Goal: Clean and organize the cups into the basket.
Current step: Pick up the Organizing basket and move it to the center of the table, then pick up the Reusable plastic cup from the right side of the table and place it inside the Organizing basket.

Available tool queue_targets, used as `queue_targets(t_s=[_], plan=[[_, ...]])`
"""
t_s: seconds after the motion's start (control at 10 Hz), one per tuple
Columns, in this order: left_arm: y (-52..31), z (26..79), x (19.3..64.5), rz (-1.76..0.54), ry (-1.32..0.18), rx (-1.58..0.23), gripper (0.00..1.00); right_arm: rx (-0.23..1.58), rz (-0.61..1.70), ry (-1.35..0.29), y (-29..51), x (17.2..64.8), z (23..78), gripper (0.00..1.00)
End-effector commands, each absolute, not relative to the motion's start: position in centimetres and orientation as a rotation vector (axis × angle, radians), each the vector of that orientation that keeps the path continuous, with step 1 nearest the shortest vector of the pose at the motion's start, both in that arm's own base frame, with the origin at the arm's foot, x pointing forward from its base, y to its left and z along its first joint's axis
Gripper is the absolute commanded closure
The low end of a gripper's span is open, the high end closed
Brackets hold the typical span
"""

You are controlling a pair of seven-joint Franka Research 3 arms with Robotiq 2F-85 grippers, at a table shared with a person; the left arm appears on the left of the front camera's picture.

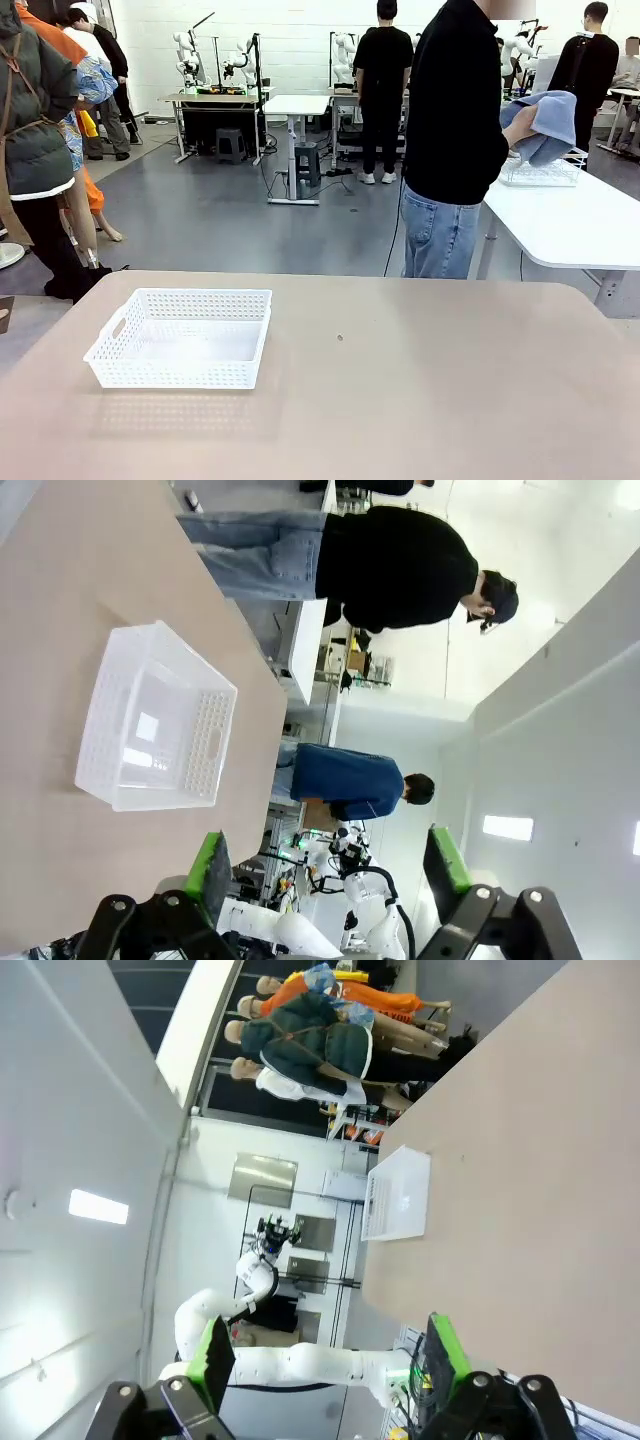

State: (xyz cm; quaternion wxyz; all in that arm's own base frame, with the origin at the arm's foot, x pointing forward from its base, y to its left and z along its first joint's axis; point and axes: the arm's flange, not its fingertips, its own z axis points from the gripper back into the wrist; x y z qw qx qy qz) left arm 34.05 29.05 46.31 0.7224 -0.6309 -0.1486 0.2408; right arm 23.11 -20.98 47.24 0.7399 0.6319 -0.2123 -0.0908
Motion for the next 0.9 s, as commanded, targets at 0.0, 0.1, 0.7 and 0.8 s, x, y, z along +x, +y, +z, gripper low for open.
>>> queue_targets(t_s=[0.0,0.1,0.7,0.8], plan=[[29.8,46.4,33.9,0.545,-0.339,-1.384,0.00,1.371,-0.211,-0.472,-22.5,22.6,46.3,0.00],[29.9,46.6,33.5,0.521,-0.354,-1.369,0.00,1.365,-0.234,-0.497,-23.2,22.2,46.1,0.00],[29.9,46.5,33.4,0.495,-0.351,-1.343,0.00,1.369,-0.271,-0.518,-23.4,21.8,46.1,0.00],[29.9,46.5,33.4,0.495,-0.351,-1.343,0.00,1.369,-0.271,-0.518,-23.4,21.8,46.1,0.00]])
